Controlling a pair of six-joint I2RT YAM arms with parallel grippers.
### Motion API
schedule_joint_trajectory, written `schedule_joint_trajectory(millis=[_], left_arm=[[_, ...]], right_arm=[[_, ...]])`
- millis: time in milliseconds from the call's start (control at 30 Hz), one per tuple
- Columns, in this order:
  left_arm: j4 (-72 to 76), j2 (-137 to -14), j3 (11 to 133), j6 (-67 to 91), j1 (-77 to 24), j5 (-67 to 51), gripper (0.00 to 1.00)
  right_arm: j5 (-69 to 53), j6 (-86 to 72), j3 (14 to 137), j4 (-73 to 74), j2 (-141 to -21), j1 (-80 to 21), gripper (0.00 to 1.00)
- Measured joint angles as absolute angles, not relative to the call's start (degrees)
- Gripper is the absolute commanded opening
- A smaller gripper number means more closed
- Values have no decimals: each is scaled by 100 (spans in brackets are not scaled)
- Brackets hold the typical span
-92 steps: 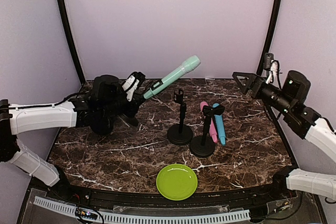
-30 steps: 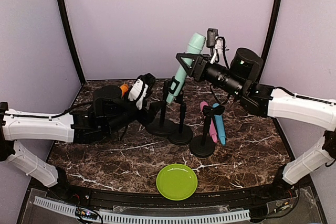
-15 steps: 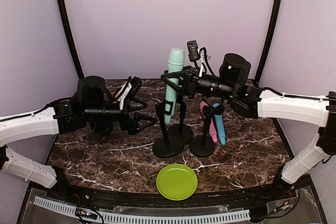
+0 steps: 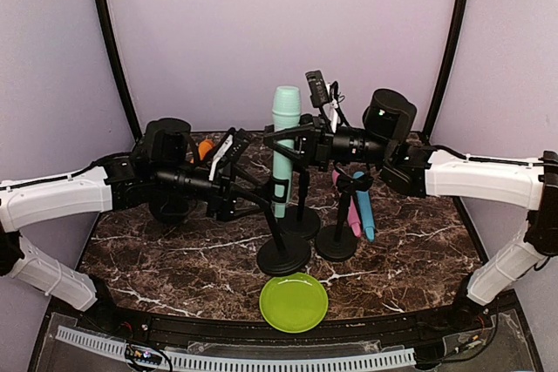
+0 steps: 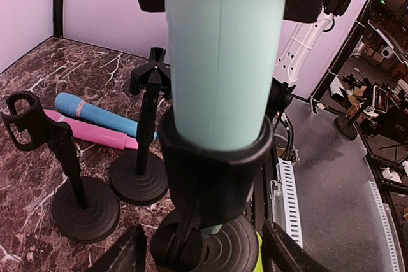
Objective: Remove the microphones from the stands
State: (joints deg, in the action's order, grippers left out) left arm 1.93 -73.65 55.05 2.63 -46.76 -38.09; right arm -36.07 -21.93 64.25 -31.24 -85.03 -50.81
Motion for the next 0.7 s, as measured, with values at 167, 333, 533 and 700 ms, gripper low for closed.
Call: schedule_joint_trajectory(millis=[167, 333, 533, 700], left_arm=[[156, -7459, 5537, 281, -4676, -3951, 36], [150, -7544, 5618, 252, -4665, -3983, 34], [158, -7612, 5634, 252, -4665, -4032, 35], [161, -7752, 5660, 259, -4665, -4121, 37]], right_arm=[[-3712, -2198, 6425, -3127, -8503, -5065, 0], [-3774, -2220, 6425, -3124, -8503, -5057, 0], [-3774, -2217, 6425, -3118, -8501, -5057, 0], [-3774, -2215, 6425, -3116, -8501, -5052, 0]])
